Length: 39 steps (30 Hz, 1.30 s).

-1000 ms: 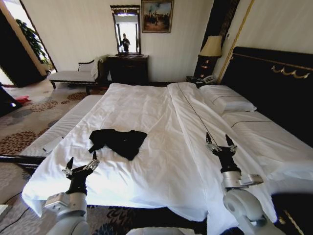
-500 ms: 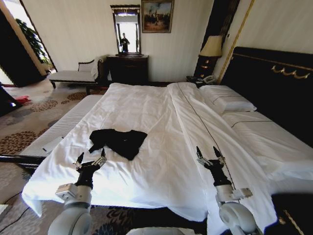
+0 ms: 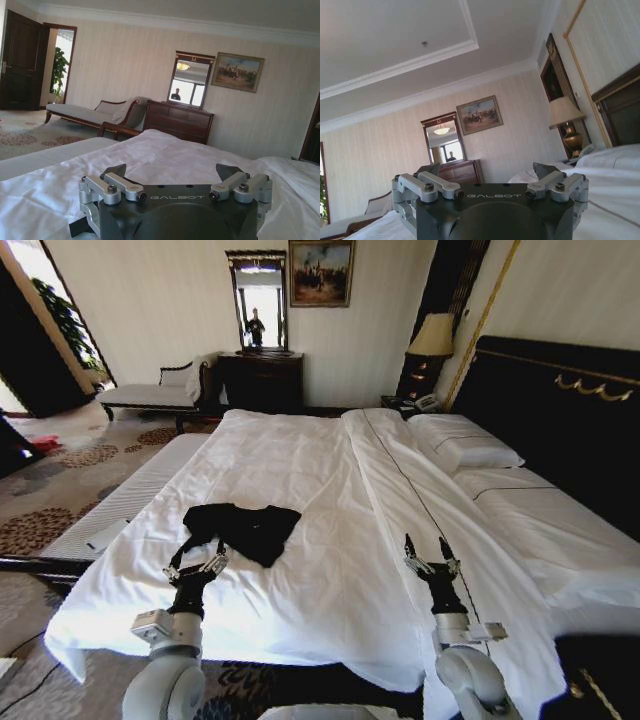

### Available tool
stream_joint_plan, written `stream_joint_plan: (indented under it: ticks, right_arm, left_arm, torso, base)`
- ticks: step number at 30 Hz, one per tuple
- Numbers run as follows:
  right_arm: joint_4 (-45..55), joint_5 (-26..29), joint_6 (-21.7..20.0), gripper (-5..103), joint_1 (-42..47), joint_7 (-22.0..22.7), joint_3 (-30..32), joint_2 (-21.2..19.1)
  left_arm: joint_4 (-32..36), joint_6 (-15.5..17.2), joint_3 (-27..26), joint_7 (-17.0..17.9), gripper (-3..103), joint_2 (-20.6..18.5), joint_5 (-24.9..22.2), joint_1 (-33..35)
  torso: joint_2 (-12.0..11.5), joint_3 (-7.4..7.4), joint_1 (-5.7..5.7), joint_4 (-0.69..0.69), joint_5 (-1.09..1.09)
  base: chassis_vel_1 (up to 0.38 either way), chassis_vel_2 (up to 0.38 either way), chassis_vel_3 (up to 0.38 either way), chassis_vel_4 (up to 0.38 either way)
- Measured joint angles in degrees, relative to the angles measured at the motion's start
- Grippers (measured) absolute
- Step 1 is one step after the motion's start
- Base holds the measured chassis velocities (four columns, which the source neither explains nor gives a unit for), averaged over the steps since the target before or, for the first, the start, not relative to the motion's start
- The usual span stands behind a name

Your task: Fold the clothes on the bed.

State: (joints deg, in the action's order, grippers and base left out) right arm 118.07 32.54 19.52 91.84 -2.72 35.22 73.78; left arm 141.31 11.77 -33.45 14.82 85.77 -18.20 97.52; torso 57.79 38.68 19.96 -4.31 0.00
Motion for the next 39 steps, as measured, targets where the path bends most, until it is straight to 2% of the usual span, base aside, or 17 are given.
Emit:
stream_joint_plan:
  ticks: [6, 27, 33, 39]
  right_arm:
    - [0.16, 1.37, -0.94, 100, -1.52, 0.6, -1.32, 1.23]
    - [-3.28, -0.99, 0.19, 100, -3.8, 0.72, -1.14, 2.85]
    - [-3.01, -1.19, 0.54, 100, -4.32, 0.91, -1.13, 3.39]
    - [-2.99, -0.24, 0.59, 100, -5.77, 1.31, -0.7, 1.84]
  left_arm:
    - [1.23, 0.02, -1.52, 0.61, 100, 0.62, -0.21, 1.4]
    - [-0.46, -0.56, -0.81, 0.35, 100, 0.38, 2.82, 2.46]
    - [0.27, -0.63, -0.33, 0.12, 100, 1.46, 4.3, 3.5]
    - [0.87, -1.01, -0.07, -0.25, 100, 3.18, 6.74, 4.89]
  torso:
    - [0.0, 0.0, 0.0, 0.0, -0.01]
    - [0.0, 0.0, 0.0, -0.01, 0.0]
    - [0.0, 0.0, 0.0, -0.01, 0.0]
    - [0.0, 0.0, 0.0, 0.0, 0.0]
  base:
    - [0.0, 0.0, 0.0, 0.0]
    - [0.0, 0.0, 0.0, 0.0]
    - [0.0, 0.0, 0.0, 0.0]
    - [0.0, 0.0, 0.0, 0.0]
